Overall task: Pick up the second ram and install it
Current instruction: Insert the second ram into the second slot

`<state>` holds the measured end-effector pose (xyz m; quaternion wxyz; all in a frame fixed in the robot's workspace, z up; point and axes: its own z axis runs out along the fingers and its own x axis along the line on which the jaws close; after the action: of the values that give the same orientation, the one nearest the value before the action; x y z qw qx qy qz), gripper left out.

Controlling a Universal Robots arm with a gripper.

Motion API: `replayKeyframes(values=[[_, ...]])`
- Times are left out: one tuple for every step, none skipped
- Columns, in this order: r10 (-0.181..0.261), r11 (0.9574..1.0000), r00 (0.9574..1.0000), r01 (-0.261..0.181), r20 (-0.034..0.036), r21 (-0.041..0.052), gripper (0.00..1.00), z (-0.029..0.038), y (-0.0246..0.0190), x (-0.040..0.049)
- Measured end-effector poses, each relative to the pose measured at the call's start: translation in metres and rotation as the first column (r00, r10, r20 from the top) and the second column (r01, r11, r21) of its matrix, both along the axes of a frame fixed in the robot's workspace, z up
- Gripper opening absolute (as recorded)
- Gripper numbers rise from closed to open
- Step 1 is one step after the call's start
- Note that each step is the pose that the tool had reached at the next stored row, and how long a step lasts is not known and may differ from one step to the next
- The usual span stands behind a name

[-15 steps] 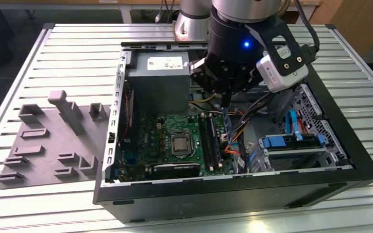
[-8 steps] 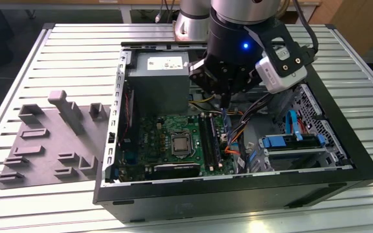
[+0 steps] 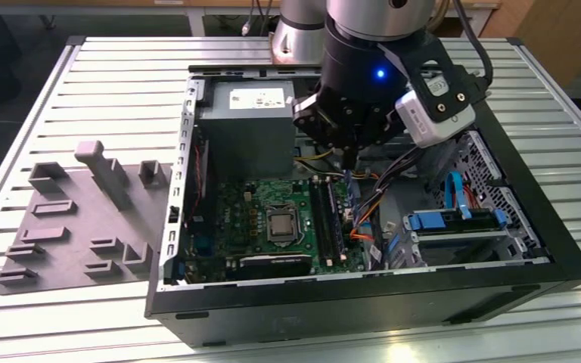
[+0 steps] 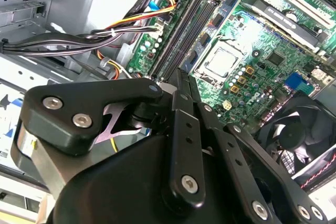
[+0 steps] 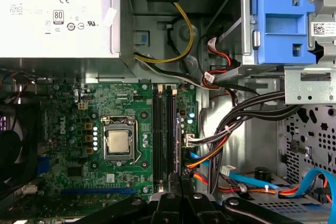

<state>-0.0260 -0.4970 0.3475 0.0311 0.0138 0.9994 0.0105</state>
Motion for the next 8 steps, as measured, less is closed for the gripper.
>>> replayKeyframes(values=[[0.000,1.0000,1.0000,0.000,0.0001,0.0001,0.12,-0.0002,0.0000,-0.0001],[0.000,1.0000,1.0000,0.000,0.0001,0.0000,0.12,-0.0004,0.0000,-0.0002],[0.000,1.0000,1.0000,0.000,0.0001,0.0000,0.12,-0.0007,0.0000,-0.0003],[0.000,1.0000,1.0000,0.000,0.0001,0.0000,0.12,-0.0009,0.0000,-0.0005],[0.000,1.0000,1.0000,0.000,0.0002,0.0001,0.12,-0.0012,0.0000,-0.0006],[0.000,1.0000,1.0000,0.000,0.0003,0.0001,0.12,-0.0014,0.0000,-0.0008],[0.000,1.0000,1.0000,0.000,0.0004,0.0001,0.12,-0.0017,0.0000,-0.0009],[0.000,1.0000,1.0000,0.000,0.0004,0.0000,0.12,-0.0020,0.0000,-0.0010]])
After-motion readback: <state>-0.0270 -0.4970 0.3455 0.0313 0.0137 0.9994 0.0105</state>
